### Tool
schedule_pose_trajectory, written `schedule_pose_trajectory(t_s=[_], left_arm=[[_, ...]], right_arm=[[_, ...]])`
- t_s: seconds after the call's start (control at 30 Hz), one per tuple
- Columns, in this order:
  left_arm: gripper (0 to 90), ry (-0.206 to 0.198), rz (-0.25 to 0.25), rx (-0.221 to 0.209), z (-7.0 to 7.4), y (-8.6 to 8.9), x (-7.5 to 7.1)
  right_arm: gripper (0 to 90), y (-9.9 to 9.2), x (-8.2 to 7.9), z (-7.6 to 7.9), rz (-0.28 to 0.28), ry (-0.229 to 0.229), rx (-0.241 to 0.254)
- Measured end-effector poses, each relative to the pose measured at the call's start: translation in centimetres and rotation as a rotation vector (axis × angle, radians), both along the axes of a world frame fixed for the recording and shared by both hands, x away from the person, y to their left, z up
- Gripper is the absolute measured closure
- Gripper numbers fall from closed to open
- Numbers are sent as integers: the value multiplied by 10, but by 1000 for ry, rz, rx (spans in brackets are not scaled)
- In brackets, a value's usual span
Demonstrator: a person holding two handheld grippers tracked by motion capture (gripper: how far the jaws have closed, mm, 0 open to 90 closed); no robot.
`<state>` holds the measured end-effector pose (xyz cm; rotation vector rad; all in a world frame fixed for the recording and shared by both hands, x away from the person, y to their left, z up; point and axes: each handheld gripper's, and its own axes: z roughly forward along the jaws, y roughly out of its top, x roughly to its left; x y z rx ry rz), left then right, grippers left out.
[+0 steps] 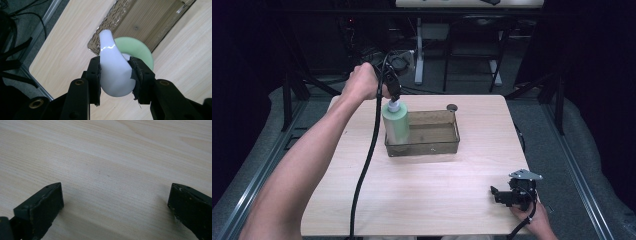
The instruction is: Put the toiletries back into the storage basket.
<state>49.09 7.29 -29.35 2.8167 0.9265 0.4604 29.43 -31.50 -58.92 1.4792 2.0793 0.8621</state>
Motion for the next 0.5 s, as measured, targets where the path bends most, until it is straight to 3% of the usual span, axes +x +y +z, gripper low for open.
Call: schedule_pose_trajectory(t_s=[0.5], left_arm=[[635,10,5,-6,-7,2,2]], right_arm=[[0,0,0,0,0,0,0]])
